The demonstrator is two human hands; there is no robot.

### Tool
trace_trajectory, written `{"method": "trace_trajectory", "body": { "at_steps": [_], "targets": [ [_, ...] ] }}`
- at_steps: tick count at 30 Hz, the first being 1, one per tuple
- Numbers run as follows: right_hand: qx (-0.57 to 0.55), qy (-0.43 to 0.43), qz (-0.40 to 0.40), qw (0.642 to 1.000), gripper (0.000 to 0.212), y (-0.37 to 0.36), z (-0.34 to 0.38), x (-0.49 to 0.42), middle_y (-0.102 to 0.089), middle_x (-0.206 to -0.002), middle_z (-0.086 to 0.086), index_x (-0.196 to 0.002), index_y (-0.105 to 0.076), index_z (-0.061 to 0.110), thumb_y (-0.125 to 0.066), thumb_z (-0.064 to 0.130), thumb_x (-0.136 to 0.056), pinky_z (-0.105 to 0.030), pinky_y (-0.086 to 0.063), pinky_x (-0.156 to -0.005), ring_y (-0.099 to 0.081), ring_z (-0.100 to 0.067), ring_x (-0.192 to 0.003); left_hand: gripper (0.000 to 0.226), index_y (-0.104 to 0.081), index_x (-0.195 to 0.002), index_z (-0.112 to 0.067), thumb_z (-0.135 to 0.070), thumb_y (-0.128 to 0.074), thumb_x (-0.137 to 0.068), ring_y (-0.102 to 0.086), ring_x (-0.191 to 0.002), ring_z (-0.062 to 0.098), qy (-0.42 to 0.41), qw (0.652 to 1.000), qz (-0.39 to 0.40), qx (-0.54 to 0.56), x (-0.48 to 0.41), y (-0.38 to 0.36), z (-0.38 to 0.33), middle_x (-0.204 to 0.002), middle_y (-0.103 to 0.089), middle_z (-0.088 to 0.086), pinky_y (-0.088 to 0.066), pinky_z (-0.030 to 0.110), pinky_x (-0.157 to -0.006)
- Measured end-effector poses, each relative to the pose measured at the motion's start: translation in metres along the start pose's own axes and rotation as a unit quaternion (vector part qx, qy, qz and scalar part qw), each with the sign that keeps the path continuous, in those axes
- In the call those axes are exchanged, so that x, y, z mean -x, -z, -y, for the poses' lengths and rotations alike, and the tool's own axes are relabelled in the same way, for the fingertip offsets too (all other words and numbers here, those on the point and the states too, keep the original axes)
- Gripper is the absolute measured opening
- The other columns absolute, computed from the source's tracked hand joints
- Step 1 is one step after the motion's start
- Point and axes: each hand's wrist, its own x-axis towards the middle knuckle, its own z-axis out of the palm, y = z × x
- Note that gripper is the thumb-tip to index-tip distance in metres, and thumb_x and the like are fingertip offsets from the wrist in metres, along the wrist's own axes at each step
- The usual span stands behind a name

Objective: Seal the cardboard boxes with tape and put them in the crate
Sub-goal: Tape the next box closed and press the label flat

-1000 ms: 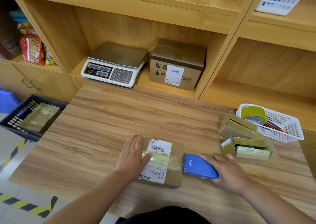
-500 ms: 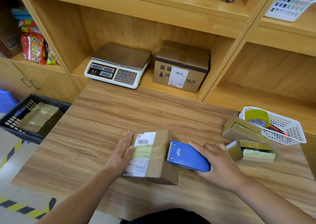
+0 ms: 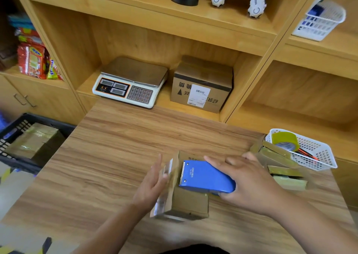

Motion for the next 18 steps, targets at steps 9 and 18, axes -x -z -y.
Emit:
{"method": "trace_trajectory", "body": {
  "at_steps": [9, 18],
  "targets": [
    [0.004, 0.028, 0.016, 0.999, 0.081, 0.005, 0.024, -0.024, -0.041, -0.095, 0.018, -0.143, 0.004, 0.054, -0.041, 0.063, -0.077, -0.03, -0.022, -0.088, -0.045, -0.01, -0.097, 0.125, 0.028, -0.139, -0.035, -0.054, -0.074, -0.069, -0.004, -0.144, -0.001, -0.123, 0.929, 0.119, -0.327, -0.003, 0.039, -0.074, -0.154, -0.019, -0.021, -0.016, 0.028, -0.118],
    [0.008, 0.052, 0.033, 0.998, 0.083, 0.01, 0.031, -0.032, -0.042, -0.093, 0.015, -0.143, 0.006, 0.051, -0.041, 0.065, -0.077, -0.03, -0.012, -0.072, -0.035, 0.004, -0.085, 0.115, 0.012, -0.141, -0.039, -0.039, -0.079, -0.07, -0.013, -0.131, -0.021, -0.085, 0.949, 0.144, -0.267, -0.005, 0.053, -0.06, -0.14, -0.017, -0.04, -0.011, 0.002, -0.105]
  ]
}}
